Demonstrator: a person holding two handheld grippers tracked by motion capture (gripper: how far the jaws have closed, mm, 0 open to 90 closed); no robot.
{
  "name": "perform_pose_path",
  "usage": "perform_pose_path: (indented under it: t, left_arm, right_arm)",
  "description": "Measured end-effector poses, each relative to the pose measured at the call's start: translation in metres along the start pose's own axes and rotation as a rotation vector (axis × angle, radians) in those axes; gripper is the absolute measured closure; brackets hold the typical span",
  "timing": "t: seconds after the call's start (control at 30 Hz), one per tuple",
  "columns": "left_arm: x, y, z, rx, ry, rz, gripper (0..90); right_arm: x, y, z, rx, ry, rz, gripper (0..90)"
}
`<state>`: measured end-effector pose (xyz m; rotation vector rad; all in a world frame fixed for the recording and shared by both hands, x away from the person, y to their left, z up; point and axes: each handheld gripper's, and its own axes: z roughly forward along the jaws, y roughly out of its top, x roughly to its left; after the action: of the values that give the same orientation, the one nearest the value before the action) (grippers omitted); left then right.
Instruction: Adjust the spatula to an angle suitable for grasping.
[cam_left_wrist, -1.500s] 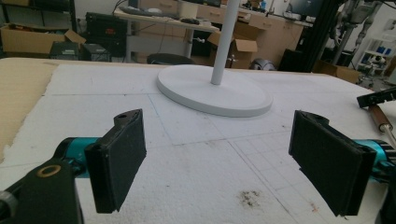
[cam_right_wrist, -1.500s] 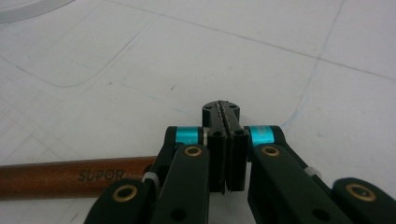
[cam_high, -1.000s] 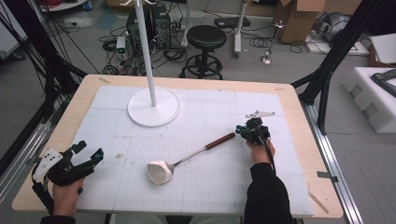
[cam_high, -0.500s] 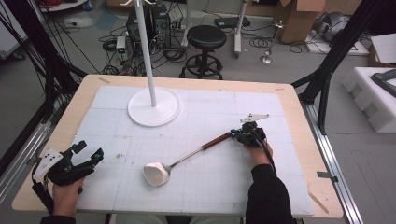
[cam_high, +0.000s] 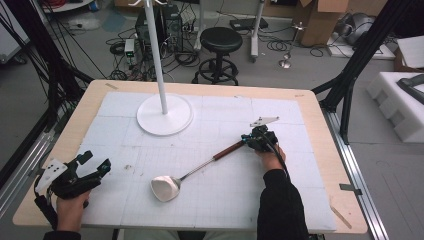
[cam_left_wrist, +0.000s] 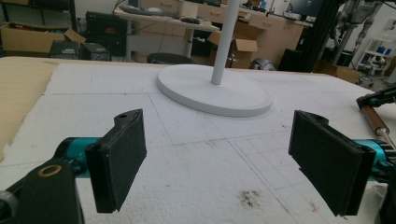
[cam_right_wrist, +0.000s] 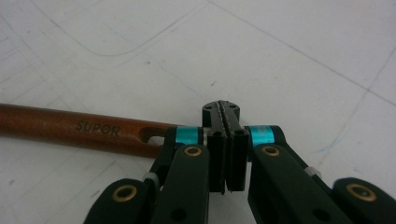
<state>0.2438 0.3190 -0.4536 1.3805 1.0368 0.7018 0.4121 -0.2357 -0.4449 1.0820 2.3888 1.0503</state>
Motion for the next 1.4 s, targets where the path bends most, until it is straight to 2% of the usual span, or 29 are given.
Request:
perform_pose_path:
  t: [0.13, 0.2, 0.37, 0.67, 0.77, 0.83, 0.87, 0.9, 1.03, 1.07, 1.13, 1.17, 1.2, 1.23, 1.27, 1.3, 1.33, 1.4]
  left_arm:
    - [0.000, 0.000, 0.000, 0.001, 0.000, -0.002, 19.3]
    - [0.000, 0.000, 0.000, 0.002, 0.000, -0.002, 19.3]
    - [0.000, 0.000, 0.000, 0.003, 0.000, -0.002, 19.3]
    - [0.000, 0.000, 0.000, 0.003, 0.001, -0.002, 19.3]
    - [0.001, 0.000, 0.000, 0.003, 0.000, -0.003, 19.3]
    - [0.000, 0.000, 0.000, 0.001, -0.001, -0.003, 19.3]
    - [0.000, 0.000, 0.000, 0.001, -0.002, -0.003, 19.3]
    - [0.000, 0.000, 0.000, 0.001, -0.003, -0.002, 19.3]
    - [0.000, 0.000, 0.000, 0.002, -0.002, -0.002, 19.3]
    - [0.000, 0.000, 0.000, 0.001, -0.002, -0.001, 19.3]
    - [0.000, 0.000, 0.000, 0.002, -0.002, 0.002, 19.4]
    - [0.000, 0.000, 0.000, 0.001, -0.001, 0.002, 19.5]
    - [0.000, 0.000, 0.000, 0.001, 0.000, 0.000, 19.5]
    - [0.000, 0.000, 0.000, 0.002, 0.000, 0.003, 19.5]
    - [0.000, 0.000, 0.000, 0.003, 0.001, 0.004, 19.5]
    - [0.000, 0.000, 0.000, 0.001, 0.000, 0.005, 19.5]
    - [0.000, 0.000, 0.000, 0.002, 0.002, 0.004, 19.5]
    - [0.000, 0.000, 0.000, 0.003, 0.002, 0.002, 19.5]
  right_arm:
    - [0.000, -0.001, -0.001, 0.002, 0.027, -0.001, 90.0]
    - [0.004, 0.000, 0.001, 0.002, 0.057, -0.015, 90.0]
    - [0.011, 0.002, 0.002, 0.008, 0.061, 0.009, 90.0]
    - [0.045, 0.007, 0.005, 0.032, 0.082, -0.002, 90.0]
    - [0.054, 0.010, 0.004, 0.008, 0.081, -0.007, 89.9]
    - [0.053, 0.011, -0.003, -0.033, 0.072, 0.019, 89.9]
    - [0.049, 0.007, -0.015, -0.085, 0.055, 0.042, 89.1]
    - [0.049, 0.007, -0.015, -0.085, 0.055, 0.042, 89.1]
    - [0.040, -0.013, -0.045, -0.170, 0.036, 0.099, 79.2]
    - [0.039, -0.021, -0.052, -0.189, 0.035, 0.115, 75.1]
    - [0.038, -0.035, -0.067, -0.230, 0.035, 0.150, 60.4]
    - [0.038, -0.043, -0.075, -0.260, 0.015, 0.164, 53.3]
    - [0.040, -0.057, -0.089, -0.283, -0.023, 0.166, 40.8]
    - [0.040, -0.057, -0.089, -0.283, -0.023, 0.166, 40.8]
    - [0.044, -0.070, -0.101, -0.321, -0.072, 0.145, 33.8]
    - [0.044, -0.070, -0.101, -0.321, -0.072, 0.145, 33.8]
    - [0.046, -0.078, -0.109, -0.346, -0.100, 0.136, 29.9]
    - [0.048, -0.090, -0.121, -0.374, -0.139, 0.150, 25.0]
